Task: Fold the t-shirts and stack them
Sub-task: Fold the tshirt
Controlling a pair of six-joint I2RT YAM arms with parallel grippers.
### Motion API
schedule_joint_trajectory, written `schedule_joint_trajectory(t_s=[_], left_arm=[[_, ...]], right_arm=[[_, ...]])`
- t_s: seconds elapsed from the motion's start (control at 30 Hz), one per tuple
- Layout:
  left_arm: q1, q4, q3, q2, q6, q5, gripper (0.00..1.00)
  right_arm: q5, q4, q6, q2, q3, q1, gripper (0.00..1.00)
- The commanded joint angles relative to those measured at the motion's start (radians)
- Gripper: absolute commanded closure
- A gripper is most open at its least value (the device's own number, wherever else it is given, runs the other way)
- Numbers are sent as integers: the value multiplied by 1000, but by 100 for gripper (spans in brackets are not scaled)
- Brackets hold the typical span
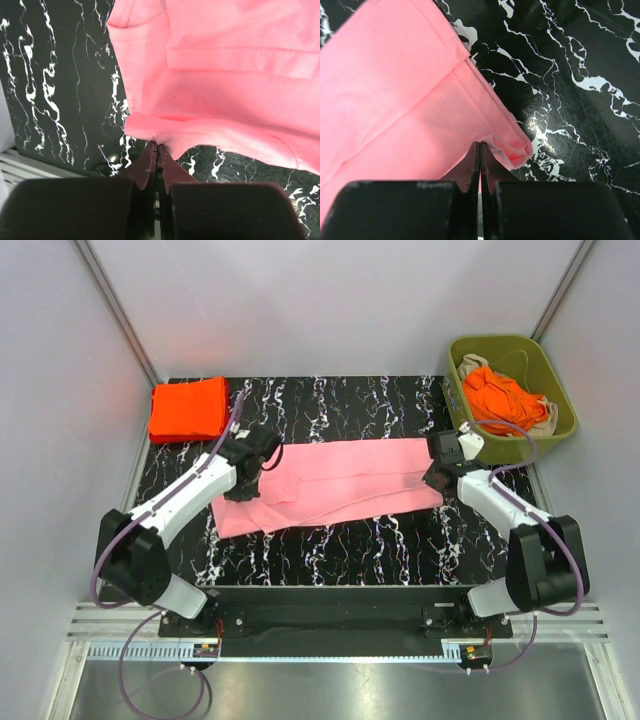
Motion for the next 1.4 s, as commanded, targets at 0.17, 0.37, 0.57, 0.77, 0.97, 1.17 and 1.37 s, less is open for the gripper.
schedule_joint_trajectory(t_s=[0.17,0.37,0.57,0.77,0.97,1.17,1.37], left_arm=[[63,53,176,116,121,3,100],[89,75,267,230,194,-6,100],[104,73,305,297,213,-23,100],[122,69,311,296,199,-43,100],[135,60,299,252,185,-33,100],[139,50,276,219,175,-38,100],[161,49,284,256,184,-36,100]], right_arm=[[71,34,-95,118,68,-22,100],[100,37,-89,162,91,-28,100],[120,35,-100,189,117,-33,100],[120,35,-106,212,142,-31,100],[129,35,-104,189,134,-33,100],[135,37,-97,172,123,-31,100],[127,40,-103,199,159,-31,100]])
